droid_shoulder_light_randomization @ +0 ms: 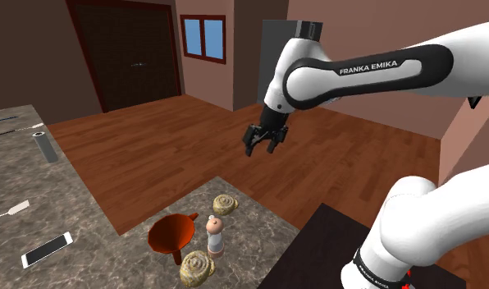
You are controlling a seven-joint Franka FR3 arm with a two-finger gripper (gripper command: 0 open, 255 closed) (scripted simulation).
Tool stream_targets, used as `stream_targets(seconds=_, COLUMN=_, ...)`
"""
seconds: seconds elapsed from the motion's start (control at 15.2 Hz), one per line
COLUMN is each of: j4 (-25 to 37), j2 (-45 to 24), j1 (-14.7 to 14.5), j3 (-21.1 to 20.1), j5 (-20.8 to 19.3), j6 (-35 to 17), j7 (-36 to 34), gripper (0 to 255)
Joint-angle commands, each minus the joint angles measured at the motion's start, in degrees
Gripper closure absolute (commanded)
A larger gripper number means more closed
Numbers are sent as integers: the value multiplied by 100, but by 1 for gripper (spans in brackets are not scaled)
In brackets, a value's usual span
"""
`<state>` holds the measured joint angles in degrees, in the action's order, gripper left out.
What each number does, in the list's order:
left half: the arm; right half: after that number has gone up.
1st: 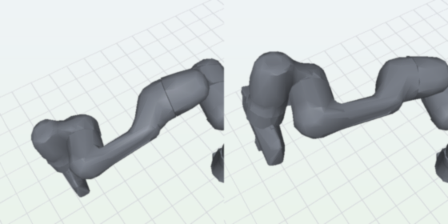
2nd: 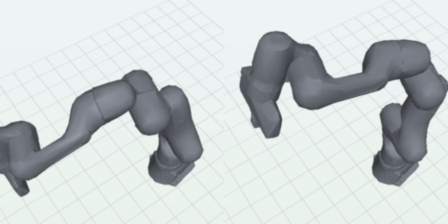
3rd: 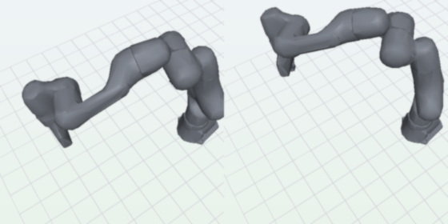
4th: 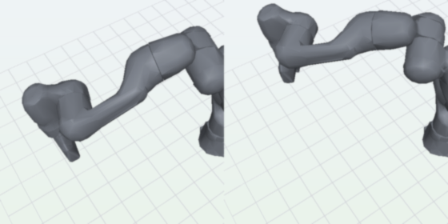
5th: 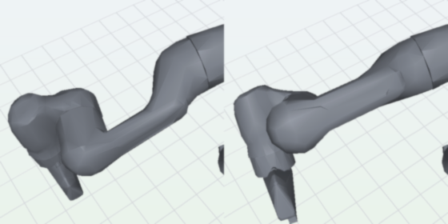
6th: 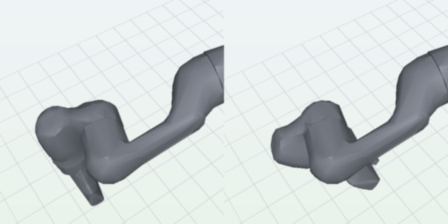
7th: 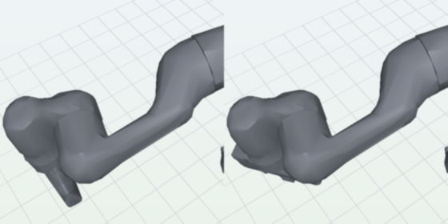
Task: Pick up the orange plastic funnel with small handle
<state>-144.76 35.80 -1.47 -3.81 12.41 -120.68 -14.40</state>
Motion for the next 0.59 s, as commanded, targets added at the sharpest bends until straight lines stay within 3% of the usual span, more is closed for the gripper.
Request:
stream_targets(seconds=0.0, j4=-110, j2=-303, j1=-57, j3=-56, j5=177, j6=-428, j7=-77, gripper=0)
stream_targets(seconds=0.53, j4=-211, j2=-1775, j1=-419, j3=-283, j5=1022, j6=-2057, j7=-243, gripper=0)
